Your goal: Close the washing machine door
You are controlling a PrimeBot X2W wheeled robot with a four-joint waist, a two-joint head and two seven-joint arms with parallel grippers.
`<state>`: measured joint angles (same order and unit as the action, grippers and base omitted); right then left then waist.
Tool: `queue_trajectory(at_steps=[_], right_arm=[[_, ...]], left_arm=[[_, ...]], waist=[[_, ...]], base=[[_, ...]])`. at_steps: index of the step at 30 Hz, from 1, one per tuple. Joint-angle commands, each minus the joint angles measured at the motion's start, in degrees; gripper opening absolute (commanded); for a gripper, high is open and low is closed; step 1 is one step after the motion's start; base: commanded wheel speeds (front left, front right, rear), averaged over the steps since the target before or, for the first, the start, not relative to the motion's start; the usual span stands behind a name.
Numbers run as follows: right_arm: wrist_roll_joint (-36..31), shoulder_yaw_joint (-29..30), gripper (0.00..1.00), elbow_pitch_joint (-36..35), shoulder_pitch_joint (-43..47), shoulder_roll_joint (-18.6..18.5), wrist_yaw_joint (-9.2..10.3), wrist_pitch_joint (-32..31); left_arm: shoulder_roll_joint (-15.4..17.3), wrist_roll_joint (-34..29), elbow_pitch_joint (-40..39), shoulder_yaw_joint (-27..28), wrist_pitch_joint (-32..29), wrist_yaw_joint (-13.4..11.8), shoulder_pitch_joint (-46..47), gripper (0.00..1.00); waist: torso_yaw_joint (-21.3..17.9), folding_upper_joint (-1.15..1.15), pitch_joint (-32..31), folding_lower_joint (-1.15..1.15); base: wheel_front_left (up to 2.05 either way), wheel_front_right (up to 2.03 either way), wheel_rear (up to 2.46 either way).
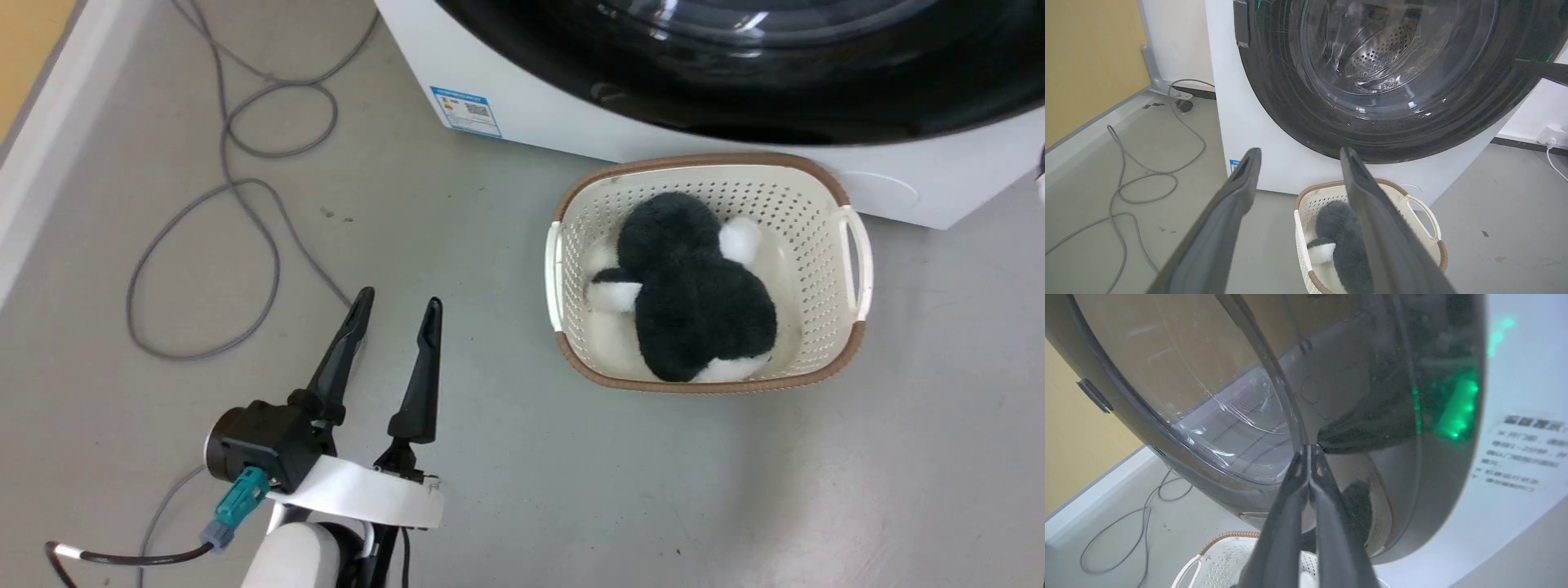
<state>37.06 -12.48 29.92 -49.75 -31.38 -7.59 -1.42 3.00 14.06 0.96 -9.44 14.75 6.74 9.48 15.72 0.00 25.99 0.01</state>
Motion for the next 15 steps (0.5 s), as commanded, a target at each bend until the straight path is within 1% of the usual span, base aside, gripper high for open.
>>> queue_trajectory(at_steps=[1,8,15], right_arm=[[-0.88,0.66,0.00,1.61,-1.91,0.19,0.10,0.33],[-1.88,2.27,0.00,6.47,-4.57,1.67,0.10,2.56],[-1.09,1.81,0.00,8.40,-1.70,2.97,0.10,5.24]], left_arm=[[-0.10,0.38,0.06,-0.39,0.25,0.27,0.87,1.00],[-0.12,0.70,0.20,-0.42,0.25,-0.23,0.33,1.00],[-0.12,0.61,0.81,-0.17,0.25,-0.68,-0.65,1.00]], waist=[[0.35,0.00,0.00,-0.01],[0.72,0.00,-0.93,-0.01],[-0.40,0.00,-4.94,-0.01]], base=[[0.00,0.00,0.00],[0.00,0.00,0.00],[0.00,0.00,0.00]])
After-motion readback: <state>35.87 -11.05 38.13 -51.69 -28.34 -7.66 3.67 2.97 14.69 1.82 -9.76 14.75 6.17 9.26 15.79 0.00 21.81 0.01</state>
